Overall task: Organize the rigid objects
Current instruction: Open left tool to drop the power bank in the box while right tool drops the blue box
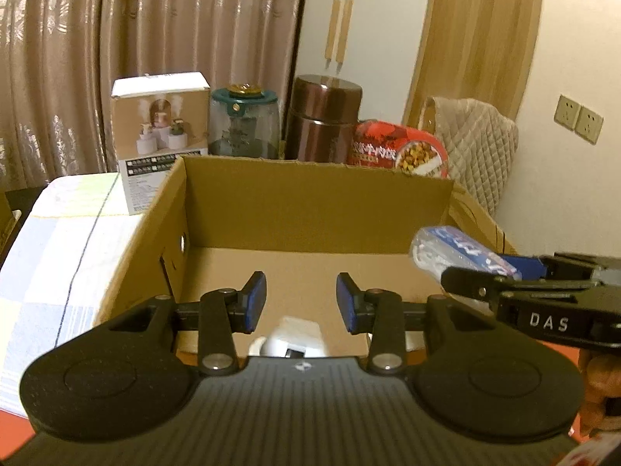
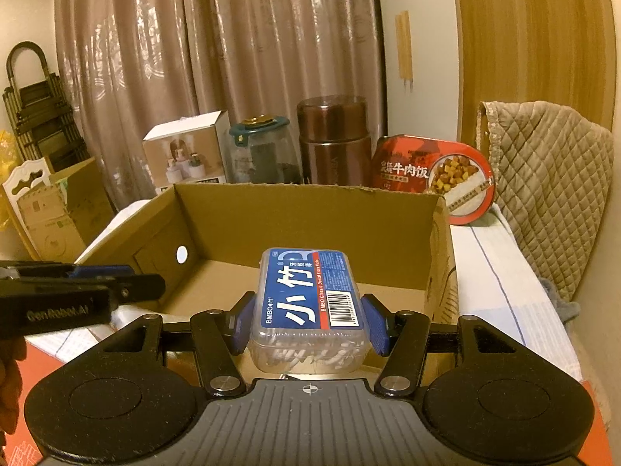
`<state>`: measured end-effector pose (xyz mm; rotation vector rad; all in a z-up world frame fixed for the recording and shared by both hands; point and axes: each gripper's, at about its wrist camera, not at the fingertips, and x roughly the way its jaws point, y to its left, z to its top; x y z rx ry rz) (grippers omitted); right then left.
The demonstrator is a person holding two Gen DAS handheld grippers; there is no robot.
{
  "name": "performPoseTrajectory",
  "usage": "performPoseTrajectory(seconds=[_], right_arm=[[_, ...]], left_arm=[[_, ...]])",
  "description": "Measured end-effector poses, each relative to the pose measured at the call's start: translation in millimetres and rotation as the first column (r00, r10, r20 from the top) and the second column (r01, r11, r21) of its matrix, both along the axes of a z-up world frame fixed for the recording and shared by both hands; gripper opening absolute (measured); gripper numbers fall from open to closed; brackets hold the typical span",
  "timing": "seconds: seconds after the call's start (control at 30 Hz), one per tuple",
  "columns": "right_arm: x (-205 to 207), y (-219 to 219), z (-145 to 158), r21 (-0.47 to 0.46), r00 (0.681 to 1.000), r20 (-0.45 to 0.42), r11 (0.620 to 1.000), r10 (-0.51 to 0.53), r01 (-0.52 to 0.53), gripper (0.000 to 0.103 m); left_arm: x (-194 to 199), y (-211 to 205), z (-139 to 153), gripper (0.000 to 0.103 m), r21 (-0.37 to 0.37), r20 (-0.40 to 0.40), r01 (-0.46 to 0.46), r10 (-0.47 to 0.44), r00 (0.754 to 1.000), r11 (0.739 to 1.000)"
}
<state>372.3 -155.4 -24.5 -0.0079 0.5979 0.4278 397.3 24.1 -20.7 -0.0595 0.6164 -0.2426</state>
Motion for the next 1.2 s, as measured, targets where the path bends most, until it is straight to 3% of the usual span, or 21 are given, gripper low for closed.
performPoseTrajectory(seconds=[1.2], right_arm=[[3.1,-4.3,-6.7,-0.029,1.0,0.001,0.999,-0.026,0.026,0.054]], left_arm=[[-1.9,2.5,1.9,0.034,-0.016,-0.005,-0.012,0.012,1.0,1.0]])
